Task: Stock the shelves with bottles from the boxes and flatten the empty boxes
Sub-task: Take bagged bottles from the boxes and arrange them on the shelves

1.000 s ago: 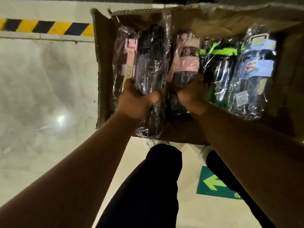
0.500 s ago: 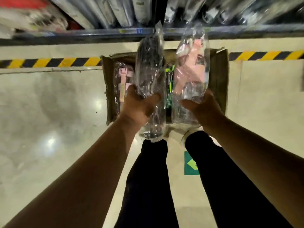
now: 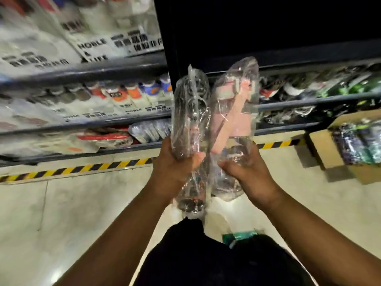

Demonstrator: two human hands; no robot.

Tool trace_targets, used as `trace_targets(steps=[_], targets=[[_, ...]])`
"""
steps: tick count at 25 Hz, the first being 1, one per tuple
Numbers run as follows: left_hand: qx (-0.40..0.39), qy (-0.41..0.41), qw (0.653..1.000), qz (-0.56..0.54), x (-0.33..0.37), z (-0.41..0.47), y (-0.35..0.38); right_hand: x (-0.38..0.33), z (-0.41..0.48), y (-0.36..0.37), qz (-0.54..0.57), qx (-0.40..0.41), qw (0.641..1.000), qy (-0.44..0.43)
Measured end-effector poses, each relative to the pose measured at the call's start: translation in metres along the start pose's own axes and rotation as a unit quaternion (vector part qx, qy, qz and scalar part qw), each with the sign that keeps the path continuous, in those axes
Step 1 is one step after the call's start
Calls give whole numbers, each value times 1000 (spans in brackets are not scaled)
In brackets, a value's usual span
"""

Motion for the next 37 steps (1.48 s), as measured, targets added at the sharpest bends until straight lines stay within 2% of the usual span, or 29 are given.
trace_targets(steps=[4, 9, 13, 17, 23, 27, 33, 37], targets=[[-24, 83, 996, 18, 72, -54, 65, -75, -67, -47, -50, -4, 995, -88], [-33, 125, 992, -3, 119, -103, 176, -117, -148, -140, -62, 2, 986, -156], [-109, 149, 983, 8, 140, -118, 257, -139, -194, -214, -61, 1, 981, -184], [-112, 157, 981, -12, 159, -101, 301, -159, -202, -260, -41, -19, 983, -177], [-110, 190, 975, -3, 217, -23, 337, -217, -142, -316, -78, -8, 977, -200], [-107, 203, 973, -26, 258, 65, 352, -257, -56, -359, -105, 23, 971, -214], [-95, 207, 973, -24, 310, 162, 343, -327, 52, -386, -116, 78, 959, -246], [-68, 191, 979, -34, 318, 190, 329, -350, 111, -391, -144, 108, 943, -279]])
Point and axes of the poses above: each hand's wrist, its own z-axis towards the middle knuckle, its own y-axis out of the palm, x = y × z, the point moved 3 cm from there along z, towards the middle knuckle, and after that the axes turned 11 degrees about -x, right-handed, at the moved point
